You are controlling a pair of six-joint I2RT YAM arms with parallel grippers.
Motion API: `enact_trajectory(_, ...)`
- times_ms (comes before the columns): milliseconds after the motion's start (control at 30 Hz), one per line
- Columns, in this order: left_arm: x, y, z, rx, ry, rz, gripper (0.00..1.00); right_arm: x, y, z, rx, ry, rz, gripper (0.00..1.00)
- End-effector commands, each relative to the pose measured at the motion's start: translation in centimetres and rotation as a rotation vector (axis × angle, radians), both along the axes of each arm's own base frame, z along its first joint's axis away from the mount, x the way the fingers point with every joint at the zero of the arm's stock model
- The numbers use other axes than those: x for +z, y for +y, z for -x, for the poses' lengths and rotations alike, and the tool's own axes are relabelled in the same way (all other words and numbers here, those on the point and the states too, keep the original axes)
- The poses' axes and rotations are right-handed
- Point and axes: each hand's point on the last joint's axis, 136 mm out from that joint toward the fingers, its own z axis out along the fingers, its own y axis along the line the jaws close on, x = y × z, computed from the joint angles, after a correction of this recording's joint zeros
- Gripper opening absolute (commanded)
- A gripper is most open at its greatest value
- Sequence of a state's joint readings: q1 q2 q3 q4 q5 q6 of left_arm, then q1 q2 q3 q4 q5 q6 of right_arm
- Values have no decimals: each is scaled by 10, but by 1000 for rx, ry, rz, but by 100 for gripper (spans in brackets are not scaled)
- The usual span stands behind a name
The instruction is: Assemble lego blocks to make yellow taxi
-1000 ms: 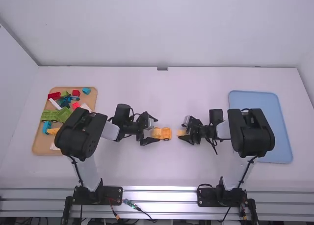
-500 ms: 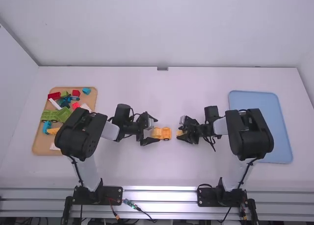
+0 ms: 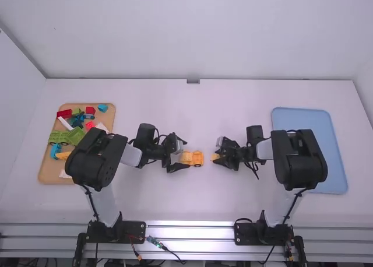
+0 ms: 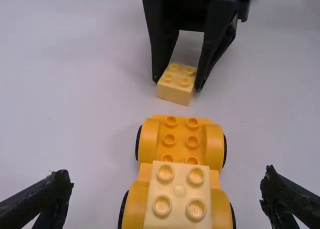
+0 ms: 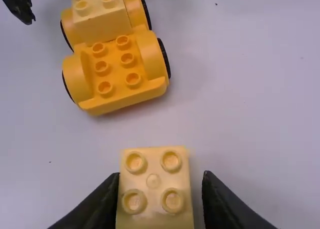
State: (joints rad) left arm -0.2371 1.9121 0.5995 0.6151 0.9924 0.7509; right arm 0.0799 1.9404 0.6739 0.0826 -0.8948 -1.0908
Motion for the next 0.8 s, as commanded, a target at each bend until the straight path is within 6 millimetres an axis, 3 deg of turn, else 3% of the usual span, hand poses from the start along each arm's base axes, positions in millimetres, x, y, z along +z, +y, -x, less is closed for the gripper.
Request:
enact_trajectory(0,-4,-4,6,-19,24,4,99,-2,0,0,2,-5,35,34)
enact_trajectory(167,-6,-4,6,-22,45,-4,99,-3,0,-2,2,4,53,6)
enact_trajectory(367,-11,-15,16,-83,-23,-43,99,3,1,-1,6,23,46,6)
enact_trajectory(533,-26,-22,11,-29,-19,-147,99,14,4,-2,13,1,27,7)
enact_trajectory(767,-23,-24,5,-45,-41,-156,100,35,21,4,87,-72,23,6)
